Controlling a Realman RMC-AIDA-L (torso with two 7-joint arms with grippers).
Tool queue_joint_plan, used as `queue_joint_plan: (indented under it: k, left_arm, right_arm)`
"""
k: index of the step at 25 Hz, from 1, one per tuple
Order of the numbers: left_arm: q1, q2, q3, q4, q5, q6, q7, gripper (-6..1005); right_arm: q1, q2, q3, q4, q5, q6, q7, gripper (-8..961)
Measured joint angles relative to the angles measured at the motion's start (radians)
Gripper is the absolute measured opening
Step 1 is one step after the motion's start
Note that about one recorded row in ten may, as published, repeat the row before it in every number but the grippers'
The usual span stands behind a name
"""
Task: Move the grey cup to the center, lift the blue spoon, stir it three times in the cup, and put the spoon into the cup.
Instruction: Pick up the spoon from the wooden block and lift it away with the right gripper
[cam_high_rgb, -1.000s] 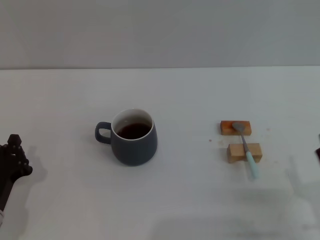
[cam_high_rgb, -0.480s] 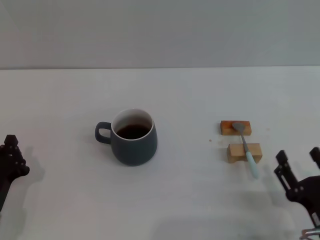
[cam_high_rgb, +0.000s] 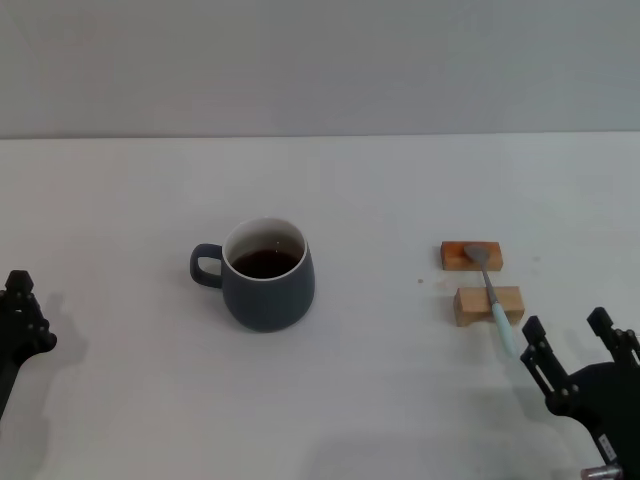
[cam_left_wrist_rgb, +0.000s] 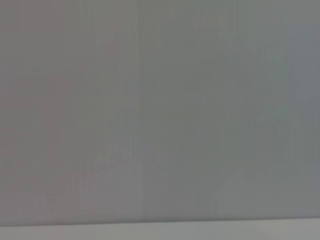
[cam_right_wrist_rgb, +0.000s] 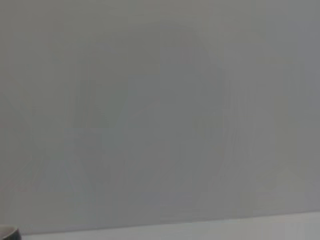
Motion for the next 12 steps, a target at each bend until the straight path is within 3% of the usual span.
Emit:
queue_joint_plan:
  k: [12]
  left_arm:
    - [0.031, 0.002, -0.002, -0.01, 0.0, 0.129, -0.003, -1]
  right_arm:
    - [0.015, 0.0, 0.008, 0.0, 0.002, 0.047, 0.002, 770]
